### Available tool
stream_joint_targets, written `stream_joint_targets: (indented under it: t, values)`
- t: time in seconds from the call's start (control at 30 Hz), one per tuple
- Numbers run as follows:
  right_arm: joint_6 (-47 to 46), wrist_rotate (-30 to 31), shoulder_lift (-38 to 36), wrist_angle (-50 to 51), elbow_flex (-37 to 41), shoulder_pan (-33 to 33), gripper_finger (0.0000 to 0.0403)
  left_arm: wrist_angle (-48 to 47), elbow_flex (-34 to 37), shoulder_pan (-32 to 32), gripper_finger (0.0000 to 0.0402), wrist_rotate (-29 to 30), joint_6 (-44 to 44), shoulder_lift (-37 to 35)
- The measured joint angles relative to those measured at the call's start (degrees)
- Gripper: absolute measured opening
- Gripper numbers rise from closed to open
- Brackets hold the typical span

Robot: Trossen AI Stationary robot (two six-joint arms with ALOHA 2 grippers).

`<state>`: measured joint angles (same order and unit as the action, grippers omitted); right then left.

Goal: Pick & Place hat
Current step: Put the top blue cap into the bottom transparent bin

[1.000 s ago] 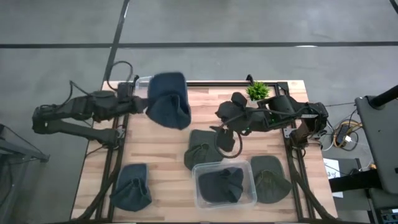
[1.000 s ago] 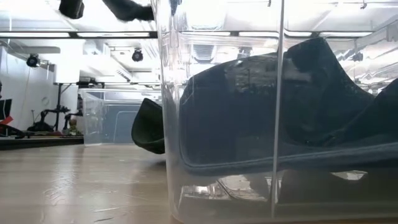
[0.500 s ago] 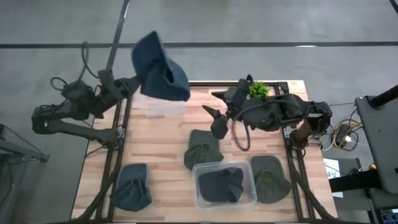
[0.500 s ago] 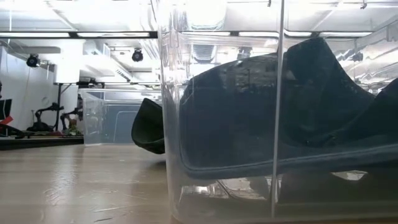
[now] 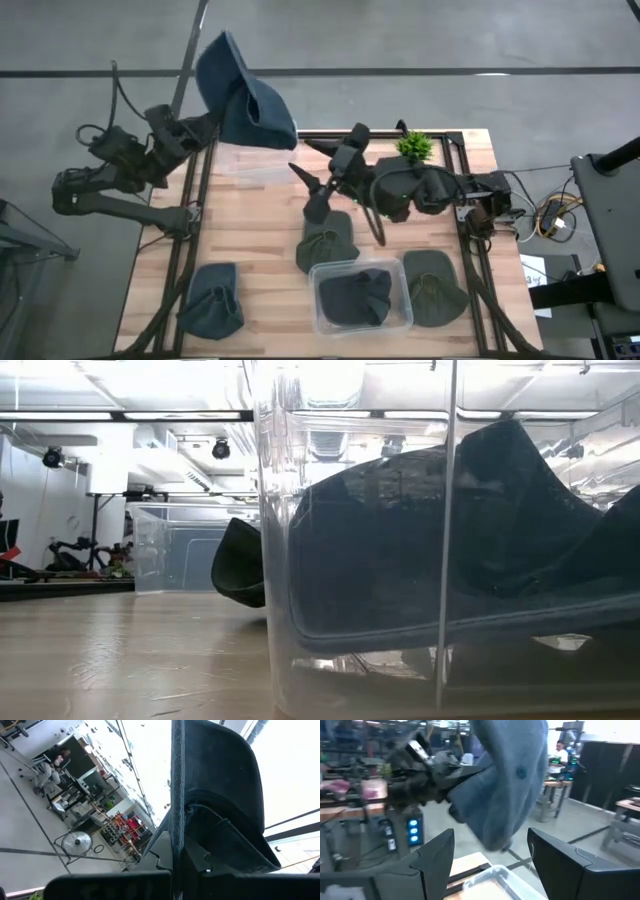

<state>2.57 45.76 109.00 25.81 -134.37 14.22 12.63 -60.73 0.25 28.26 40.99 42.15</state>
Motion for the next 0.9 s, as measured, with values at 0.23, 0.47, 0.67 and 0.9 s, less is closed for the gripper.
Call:
stream_joint_targets:
  t: [0.23, 0.47, 0.67, 0.9]
  values:
    - [-1.25, 0.89, 0.65, -1.65, 0.02, -2.61, 0.0247, 1.27, 0.0, -0.04, 0.0006, -1.12, 1.13, 0.59]
    - [-1.12, -3.21, 0.38, -2.7, 0.02, -4.23, 0.0223, 1.57, 0.0, -0.04, 0.0006, -1.59, 1.14, 0.71]
    - [-1.14, -7.0, 0.47, -4.25, 0.02, -4.48, 0.0144, 1.76, 0.0, -0.02, 0.0006, -1.59, 1.22, 1.62]
    - [-2.37, -11.69, -0.36, -2.93, 0.02, -4.38, 0.0016, 1.72, 0.0, 0.0, 0.001, -1.98, 0.9, 2.23]
